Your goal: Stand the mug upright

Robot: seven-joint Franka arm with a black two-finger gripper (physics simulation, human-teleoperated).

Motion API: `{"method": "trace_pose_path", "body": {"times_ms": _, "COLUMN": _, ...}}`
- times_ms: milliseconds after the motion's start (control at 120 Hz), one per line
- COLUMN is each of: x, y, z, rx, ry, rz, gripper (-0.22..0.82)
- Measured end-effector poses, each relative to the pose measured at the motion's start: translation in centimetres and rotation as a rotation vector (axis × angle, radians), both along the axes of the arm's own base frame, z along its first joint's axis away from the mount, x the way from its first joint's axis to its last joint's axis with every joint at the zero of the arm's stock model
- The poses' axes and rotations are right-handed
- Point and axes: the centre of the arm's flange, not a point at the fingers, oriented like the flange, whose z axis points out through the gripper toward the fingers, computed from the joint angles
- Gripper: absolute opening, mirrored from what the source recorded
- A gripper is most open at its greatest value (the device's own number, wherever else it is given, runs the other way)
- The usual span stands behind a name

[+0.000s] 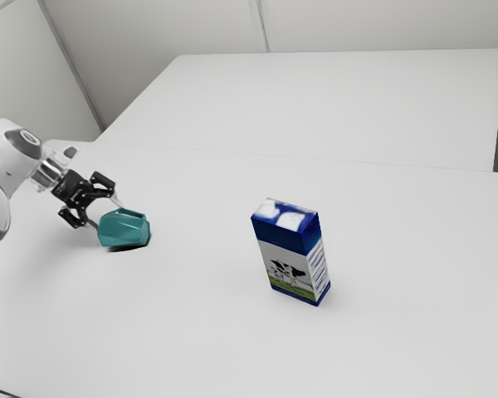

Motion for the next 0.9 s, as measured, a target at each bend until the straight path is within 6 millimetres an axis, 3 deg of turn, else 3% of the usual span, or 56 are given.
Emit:
{"method": "trace_pose_path", "body": {"times_ms": 267, "x": 0.8, "y": -1.3, "z": -1.4, "rx": -0.072, "ry": -0.042, "rz": 0.012, "gripper": 0.6}}
{"method": "trace_pose_path", "body": {"times_ms": 533, "x": 1.2, "y": -1.7, "z": -1.2, "rx": -0.073, "ry": -0.06, "rz": -0.011, "gripper": 0.1}}
{"method": "trace_pose_path", "body": {"times_ms": 800, "x": 2.7, "y": -3.4, "z": 0.1, "rx": -0.066, "ry": -0.092, "rz": -0.056, "gripper": -0.11}}
{"method": "trace_pose_path", "body": {"times_ms": 900, "x": 3.3, "y": -4.5, "z": 0.9, "rx": -0.062, "ry": -0.102, "rz": -0.082, "gripper": -0.14}}
